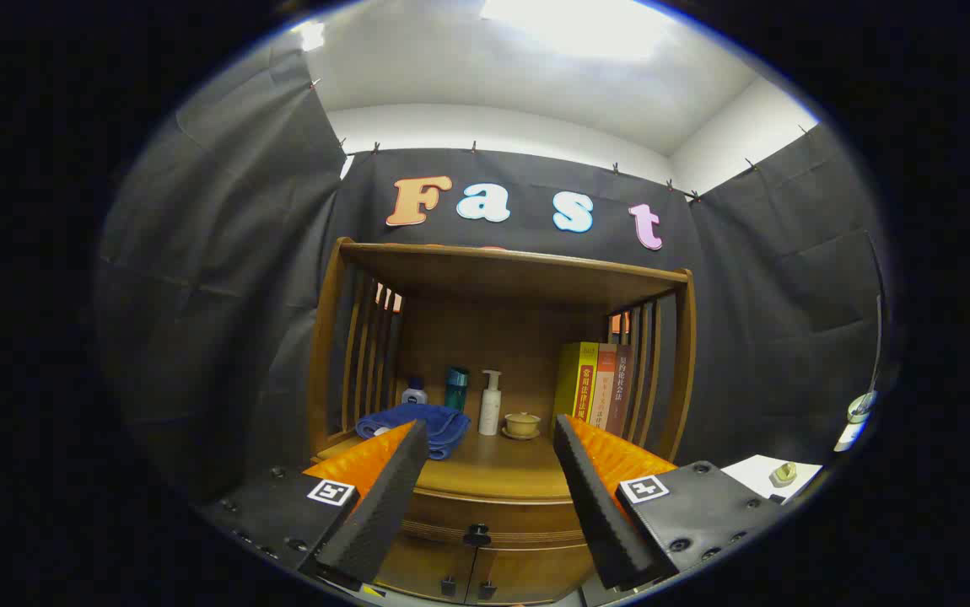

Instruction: Pull open the drawer, take out the items inside it, and place them on the countertop above the cabinet.

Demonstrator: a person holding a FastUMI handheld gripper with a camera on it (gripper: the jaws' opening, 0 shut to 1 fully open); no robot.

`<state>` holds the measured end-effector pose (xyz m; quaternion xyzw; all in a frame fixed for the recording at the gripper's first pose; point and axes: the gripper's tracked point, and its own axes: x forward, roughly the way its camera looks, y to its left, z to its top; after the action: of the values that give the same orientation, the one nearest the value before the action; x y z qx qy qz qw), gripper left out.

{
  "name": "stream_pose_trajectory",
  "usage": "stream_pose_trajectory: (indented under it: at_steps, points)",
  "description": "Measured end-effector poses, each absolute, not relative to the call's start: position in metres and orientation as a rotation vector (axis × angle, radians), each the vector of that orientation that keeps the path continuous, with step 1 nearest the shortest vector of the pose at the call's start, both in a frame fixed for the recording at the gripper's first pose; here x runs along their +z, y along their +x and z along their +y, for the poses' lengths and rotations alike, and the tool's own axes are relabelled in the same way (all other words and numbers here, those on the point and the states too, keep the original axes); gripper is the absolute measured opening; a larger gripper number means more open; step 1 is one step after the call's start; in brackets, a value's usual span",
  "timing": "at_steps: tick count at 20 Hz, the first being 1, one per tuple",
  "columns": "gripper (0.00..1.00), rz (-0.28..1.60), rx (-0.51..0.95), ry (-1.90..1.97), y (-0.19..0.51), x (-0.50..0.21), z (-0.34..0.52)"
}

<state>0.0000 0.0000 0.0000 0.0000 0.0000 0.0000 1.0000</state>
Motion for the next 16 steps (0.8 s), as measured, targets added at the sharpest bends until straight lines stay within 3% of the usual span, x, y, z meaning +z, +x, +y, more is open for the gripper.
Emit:
stream_pose_trajectory:
  at_steps: [16]
  points:
    - [0.98, 0.011, -0.070, 0.052, 0.002, -0.007, -0.040]
